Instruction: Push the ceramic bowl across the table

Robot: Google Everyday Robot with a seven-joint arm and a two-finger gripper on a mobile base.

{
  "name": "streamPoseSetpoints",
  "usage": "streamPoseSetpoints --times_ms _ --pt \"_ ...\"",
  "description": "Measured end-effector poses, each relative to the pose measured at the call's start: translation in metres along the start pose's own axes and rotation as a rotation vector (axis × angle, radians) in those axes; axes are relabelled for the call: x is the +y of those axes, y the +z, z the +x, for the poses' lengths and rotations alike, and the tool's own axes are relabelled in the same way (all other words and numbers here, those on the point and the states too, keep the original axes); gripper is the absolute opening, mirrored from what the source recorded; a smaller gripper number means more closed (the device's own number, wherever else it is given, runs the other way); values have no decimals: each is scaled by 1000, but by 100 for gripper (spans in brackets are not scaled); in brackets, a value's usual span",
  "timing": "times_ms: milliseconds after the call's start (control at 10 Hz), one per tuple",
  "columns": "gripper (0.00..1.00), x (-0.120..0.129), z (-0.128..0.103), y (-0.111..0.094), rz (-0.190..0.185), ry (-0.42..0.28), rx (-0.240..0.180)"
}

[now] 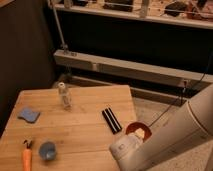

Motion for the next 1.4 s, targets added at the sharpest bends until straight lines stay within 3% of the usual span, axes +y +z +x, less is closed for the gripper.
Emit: streamPoseSetpoints --times_ms 100,300,500,600,700,900,1000,1400 --pt "65 -25 11 7 40 31 9" --pt "65 -87 63 30 128 115 62" --pt "65 -150 140 42 223 216 140" --pt "65 -186 192 37 283 290 187" --pt "65 -204 223 29 311 340 210" --pt "65 -216 266 14 315 429 251" --pt "65 -216 274 12 310 446 259" --pt "65 -216 273 12 309 444 259"
